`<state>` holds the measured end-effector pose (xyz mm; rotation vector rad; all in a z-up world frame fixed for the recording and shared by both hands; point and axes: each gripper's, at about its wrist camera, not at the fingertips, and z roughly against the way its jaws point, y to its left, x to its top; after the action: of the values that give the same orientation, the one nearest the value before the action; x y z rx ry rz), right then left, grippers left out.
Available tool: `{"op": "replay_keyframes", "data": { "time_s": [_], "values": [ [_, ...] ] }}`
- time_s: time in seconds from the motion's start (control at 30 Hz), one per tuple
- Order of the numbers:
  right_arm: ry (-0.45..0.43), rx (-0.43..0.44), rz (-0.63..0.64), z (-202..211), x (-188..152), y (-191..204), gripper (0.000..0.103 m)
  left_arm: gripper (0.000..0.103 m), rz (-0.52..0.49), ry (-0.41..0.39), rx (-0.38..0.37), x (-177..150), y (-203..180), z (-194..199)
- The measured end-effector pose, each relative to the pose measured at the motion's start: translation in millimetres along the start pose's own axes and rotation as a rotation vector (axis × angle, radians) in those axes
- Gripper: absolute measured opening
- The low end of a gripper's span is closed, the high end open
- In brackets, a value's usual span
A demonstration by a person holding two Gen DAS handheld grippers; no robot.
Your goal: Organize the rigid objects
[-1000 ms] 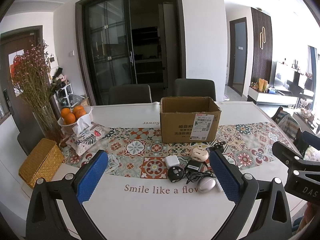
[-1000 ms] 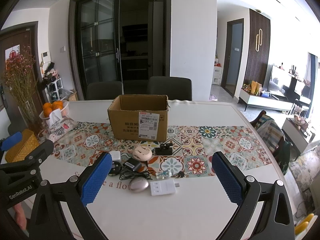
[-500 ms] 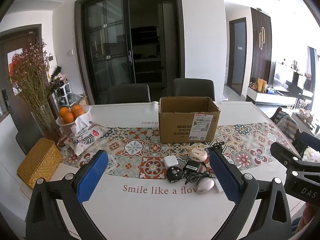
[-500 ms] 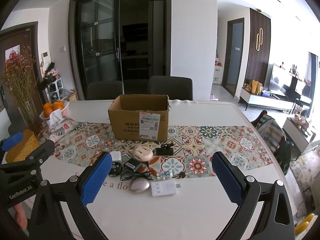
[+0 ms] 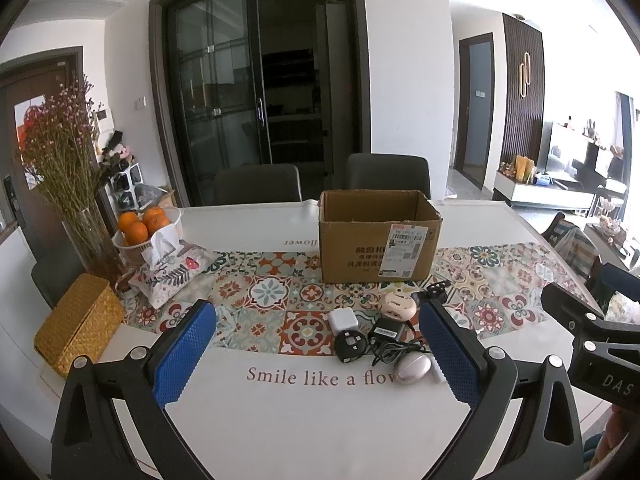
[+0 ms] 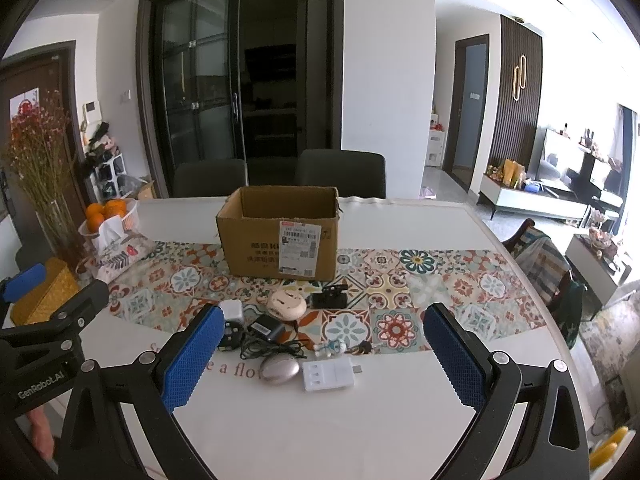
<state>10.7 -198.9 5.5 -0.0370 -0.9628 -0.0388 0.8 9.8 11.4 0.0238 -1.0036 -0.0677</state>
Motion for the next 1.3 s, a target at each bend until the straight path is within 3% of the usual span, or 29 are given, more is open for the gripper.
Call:
{"op": "replay_keyframes", "data": {
  "time_s": [0.27,0.67,1.1,1.3],
  "values": [
    [0.015,0.008,0.0,-6,-10,7,0.1,0.103,0.003,0.023,-0.024,-6,10,-9],
    [0.136,0.027,0.022,-46,-25,-6,0.1,0.103,-0.032,0.152,-0.052,-22,-10,-48],
    [0.368,0.189,0.076,-131,-55,-31,0.1,0.103,-0.009,0.309,0.009,-54,-43,-100],
    [0.465,0.195,0.091,-170,-76,-30,0.1,0.103,-0.037,0.391,0.027,-73,-49,-131]
  ]
}}
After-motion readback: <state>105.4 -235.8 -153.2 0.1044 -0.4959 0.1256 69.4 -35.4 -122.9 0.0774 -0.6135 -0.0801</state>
